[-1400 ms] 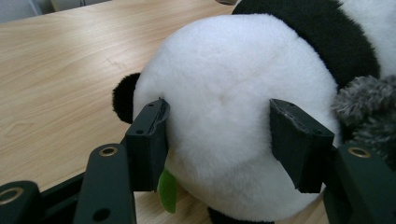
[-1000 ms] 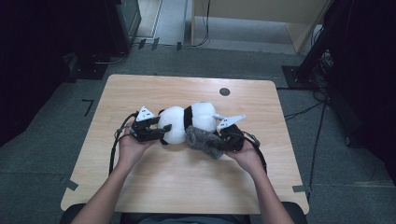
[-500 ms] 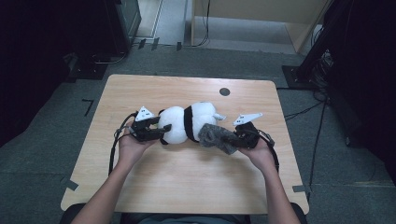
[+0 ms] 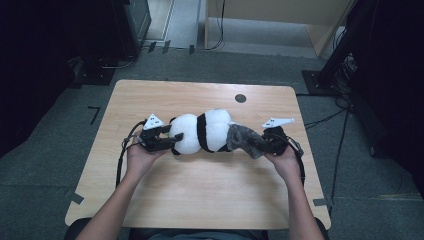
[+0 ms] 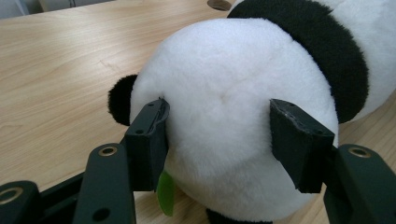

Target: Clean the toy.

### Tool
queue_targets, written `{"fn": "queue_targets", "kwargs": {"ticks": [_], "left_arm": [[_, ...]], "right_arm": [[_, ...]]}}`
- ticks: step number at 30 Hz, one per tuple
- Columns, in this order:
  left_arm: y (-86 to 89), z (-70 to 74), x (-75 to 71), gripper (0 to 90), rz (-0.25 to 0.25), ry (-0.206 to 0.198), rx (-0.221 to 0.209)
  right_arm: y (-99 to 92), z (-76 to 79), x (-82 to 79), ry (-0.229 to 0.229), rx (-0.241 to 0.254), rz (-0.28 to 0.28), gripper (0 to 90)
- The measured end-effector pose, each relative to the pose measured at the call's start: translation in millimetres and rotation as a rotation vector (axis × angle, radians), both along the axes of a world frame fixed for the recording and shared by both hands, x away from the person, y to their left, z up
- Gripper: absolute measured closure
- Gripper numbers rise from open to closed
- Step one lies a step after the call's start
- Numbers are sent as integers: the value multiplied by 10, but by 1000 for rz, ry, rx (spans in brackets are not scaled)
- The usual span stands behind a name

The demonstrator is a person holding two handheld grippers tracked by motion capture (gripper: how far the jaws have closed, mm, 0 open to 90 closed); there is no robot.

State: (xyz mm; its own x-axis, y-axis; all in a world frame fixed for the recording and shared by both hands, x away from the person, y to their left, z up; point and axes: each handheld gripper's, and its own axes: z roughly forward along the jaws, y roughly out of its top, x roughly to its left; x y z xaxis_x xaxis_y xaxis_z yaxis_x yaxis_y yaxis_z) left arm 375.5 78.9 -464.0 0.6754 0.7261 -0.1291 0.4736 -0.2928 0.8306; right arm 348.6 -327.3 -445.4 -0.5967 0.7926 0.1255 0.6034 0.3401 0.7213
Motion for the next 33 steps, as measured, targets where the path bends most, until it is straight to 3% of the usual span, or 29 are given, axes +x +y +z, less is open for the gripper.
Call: {"fn": "queue_targets", "kwargs": {"ticks": [3,7,11,14,16,20,26,29,33], "left_arm": [[2,3,-8,398,-2,-2,-3],[-2,13,-27,404,0,5,-12],[5,34,-61,411,-5,12,-4],[1,40,-80,411,-6,18,-5],[4,32,-72,409,-8,18,-14],[29,10,-11,360,-16,25,-31],[37,45,82,294,-39,32,-23],[67,83,135,279,-63,47,-19],[135,122,204,279,-111,35,-6]], "right_arm": [[-92,35,8,-2,39,-52,747],[-97,133,16,-39,91,-59,749],[45,323,10,-114,130,-39,749],[235,395,62,-121,143,-4,749],[390,380,117,-104,128,20,749],[612,258,213,-93,35,41,749],[559,208,303,-85,60,33,750],[547,205,331,-79,55,34,749],[534,202,375,-74,47,37,749]]}}
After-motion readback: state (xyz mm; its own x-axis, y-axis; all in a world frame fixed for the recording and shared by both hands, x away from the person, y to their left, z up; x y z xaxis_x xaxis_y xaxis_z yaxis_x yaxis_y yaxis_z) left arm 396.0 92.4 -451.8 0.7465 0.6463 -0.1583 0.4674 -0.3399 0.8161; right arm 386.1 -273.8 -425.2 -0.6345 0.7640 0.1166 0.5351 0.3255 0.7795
